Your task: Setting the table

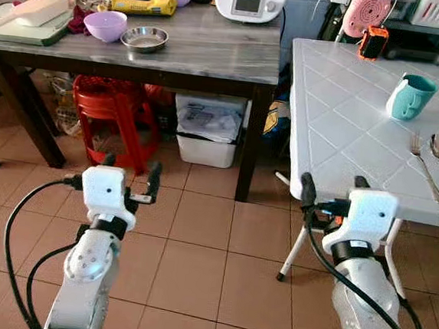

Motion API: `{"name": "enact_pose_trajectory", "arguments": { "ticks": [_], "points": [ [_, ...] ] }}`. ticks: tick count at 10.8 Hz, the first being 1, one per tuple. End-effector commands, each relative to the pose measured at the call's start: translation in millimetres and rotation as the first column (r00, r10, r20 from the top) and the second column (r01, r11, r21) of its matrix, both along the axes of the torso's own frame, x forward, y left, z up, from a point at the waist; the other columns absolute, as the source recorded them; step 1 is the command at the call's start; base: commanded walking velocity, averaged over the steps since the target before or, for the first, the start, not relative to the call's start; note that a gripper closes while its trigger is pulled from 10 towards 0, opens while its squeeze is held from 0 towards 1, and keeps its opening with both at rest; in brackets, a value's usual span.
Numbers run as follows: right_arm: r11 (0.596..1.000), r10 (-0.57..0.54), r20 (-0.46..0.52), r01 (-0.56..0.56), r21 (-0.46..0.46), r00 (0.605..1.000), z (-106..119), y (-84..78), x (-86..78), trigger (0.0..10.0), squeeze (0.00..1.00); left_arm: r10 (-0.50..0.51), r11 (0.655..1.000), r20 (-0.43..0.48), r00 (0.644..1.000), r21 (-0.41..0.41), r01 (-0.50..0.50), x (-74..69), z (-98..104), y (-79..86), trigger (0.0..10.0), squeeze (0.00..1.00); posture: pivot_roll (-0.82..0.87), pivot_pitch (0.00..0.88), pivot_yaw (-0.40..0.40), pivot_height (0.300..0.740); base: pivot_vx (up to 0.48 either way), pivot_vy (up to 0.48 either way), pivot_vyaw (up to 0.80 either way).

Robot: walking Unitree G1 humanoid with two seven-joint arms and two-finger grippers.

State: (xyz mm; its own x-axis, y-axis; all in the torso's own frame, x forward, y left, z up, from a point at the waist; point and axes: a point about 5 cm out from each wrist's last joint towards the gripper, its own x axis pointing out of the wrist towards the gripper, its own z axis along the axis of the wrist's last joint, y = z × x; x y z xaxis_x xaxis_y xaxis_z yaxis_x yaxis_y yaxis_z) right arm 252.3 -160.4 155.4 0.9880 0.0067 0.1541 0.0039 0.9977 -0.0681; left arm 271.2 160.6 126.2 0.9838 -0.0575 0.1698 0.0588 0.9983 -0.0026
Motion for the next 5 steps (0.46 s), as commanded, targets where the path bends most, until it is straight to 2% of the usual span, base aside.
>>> {"name": "enact_pose_trajectory", "arguments": {
  "ticks": [1,3,5],
  "points": [
    [1.000,0.000,0.011,0.000,-0.001,1.000,4.6,0.6,0.3,10.0,0.00,-0.009,1.000,0.021,1.000,0.014,0.009,2.2,7.6,-0.4,10.0,0.00,-0.02,0.100,0.026,0.740,0.000,0.000,0.00],
    [1.000,0.007,0.013,-0.007,-0.005,1.000,4.9,2.0,3.2,10.0,0.00,-0.023,1.000,0.023,0.999,0.011,0.023,2.8,8.8,-2.5,10.0,0.00,-0.02,0.099,0.026,0.740,0.000,0.000,0.00],
    [1.000,0.020,0.010,-0.020,0.002,1.000,4.3,7.7,5.4,10.0,0.00,-0.032,0.999,0.017,0.999,0.009,0.032,2.5,8.1,-3.9,10.0,0.00,-0.01,0.095,0.027,0.740,0.000,-0.291,0.00]
  ]
}}
